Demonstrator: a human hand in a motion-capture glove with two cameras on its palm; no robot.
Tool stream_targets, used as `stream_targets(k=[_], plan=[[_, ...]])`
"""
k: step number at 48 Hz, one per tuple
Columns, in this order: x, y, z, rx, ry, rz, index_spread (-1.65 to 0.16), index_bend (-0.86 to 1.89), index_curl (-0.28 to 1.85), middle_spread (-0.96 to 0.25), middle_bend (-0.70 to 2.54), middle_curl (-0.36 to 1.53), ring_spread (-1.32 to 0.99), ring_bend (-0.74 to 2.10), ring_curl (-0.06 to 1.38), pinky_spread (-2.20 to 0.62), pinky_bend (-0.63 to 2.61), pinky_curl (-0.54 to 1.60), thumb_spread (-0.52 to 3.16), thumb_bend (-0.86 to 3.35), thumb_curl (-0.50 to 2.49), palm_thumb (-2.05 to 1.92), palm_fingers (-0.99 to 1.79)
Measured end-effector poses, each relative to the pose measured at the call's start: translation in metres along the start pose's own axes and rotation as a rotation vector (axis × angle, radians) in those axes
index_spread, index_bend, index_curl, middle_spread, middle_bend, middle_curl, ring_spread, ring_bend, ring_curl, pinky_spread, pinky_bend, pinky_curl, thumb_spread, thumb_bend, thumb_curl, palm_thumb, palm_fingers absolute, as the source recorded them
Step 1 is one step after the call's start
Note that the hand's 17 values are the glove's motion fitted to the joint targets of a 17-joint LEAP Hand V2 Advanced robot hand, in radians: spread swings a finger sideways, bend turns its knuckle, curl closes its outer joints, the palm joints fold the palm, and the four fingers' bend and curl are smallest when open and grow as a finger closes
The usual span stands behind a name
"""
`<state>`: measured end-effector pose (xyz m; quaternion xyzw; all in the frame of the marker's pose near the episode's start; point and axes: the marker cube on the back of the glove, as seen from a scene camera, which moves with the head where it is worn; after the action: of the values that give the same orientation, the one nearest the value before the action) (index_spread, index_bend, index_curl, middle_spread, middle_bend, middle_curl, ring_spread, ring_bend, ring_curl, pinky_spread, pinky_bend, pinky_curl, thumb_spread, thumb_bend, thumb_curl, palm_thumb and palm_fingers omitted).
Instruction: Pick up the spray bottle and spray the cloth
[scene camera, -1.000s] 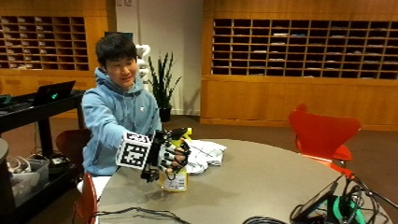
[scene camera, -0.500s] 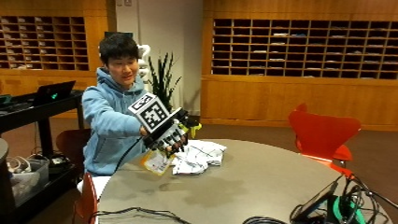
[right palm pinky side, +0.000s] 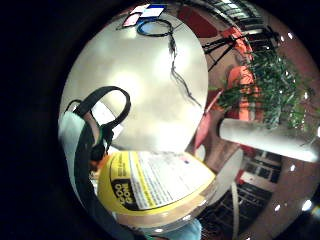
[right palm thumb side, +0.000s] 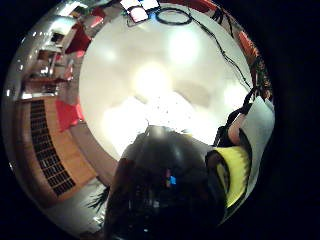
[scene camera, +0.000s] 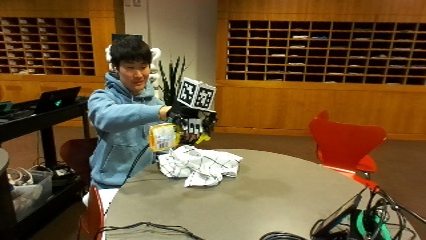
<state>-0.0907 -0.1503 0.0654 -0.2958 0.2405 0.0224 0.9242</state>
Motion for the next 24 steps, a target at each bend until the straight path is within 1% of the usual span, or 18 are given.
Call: stream_targets(k=[8, 16, 24], plan=[[-0.019, 0.004, 0.015, -0.016, 0.146, -0.016, -0.18, 0.5, 0.49, -0.14, 0.6, 0.48, -0.21, 0.59, 0.45, -0.31, 0.33, 0.43, 0.02, -0.04, 0.72, 0.92, 1.42], [-0.029, 0.0, 0.03, -0.043, 0.16, -0.03, -0.18, 0.5, 0.49, -0.14, 0.61, 0.48, -0.21, 0.59, 0.45, -0.31, 0.33, 0.44, 0.02, -0.04, 0.72, 0.92, 1.42], [-0.032, 0.0, 0.022, -0.015, 0.174, -0.032, -0.18, 0.5, 0.49, -0.14, 0.61, 0.48, -0.21, 0.59, 0.45, -0.31, 0.33, 0.44, 0.02, -0.04, 0.72, 0.92, 1.42]])
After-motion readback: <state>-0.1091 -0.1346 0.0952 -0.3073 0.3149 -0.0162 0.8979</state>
